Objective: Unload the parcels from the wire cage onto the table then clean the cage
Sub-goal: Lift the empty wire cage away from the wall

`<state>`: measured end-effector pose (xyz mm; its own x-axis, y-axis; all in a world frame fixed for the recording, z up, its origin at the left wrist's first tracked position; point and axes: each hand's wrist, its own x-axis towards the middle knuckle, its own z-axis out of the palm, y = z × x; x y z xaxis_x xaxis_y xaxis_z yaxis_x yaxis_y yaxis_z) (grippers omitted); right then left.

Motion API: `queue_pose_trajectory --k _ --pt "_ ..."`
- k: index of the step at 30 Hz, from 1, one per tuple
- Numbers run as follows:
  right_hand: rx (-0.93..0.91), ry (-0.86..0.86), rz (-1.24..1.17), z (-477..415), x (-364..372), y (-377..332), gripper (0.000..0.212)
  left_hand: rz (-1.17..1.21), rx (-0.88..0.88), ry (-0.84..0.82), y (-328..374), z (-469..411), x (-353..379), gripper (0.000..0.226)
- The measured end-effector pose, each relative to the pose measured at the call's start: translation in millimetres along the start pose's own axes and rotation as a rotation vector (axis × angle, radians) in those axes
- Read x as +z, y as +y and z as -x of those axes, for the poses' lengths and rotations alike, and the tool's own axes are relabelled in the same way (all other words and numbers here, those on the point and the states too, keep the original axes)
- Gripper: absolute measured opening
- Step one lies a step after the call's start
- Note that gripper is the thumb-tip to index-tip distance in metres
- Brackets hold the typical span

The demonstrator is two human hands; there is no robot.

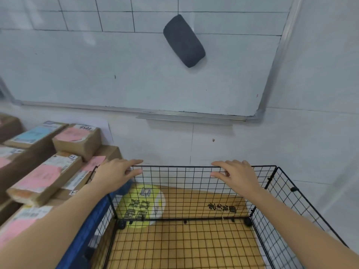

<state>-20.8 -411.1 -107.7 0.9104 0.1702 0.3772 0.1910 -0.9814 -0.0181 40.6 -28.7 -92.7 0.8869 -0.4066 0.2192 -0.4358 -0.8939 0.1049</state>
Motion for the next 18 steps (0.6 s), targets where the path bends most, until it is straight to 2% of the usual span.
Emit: queue_pose_trajectory --k 3,6,9,14,18 --pt "0.015 0.06 -0.022 6 3 -5 0.075 -0.011 0.007 0.066 -3 11 4 0.08" --pt "0.034 0.118 -0.048 12 6 -10 0.073 -0.03 0.041 0.2 0 23 6 0.088" --pt "0.048 0.149 -0.075 17 7 -15 0.072 -0.083 0.032 0.277 4 35 2 0.086" --pt "0.038 0.157 -0.098 19 6 -19 0.068 -0.129 0.049 0.266 2 51 -1 0.066" --pt "-0.026 0.229 -0.083 22 7 -19 0.064 -0.158 0.1 0.265 3 63 1 0.065"
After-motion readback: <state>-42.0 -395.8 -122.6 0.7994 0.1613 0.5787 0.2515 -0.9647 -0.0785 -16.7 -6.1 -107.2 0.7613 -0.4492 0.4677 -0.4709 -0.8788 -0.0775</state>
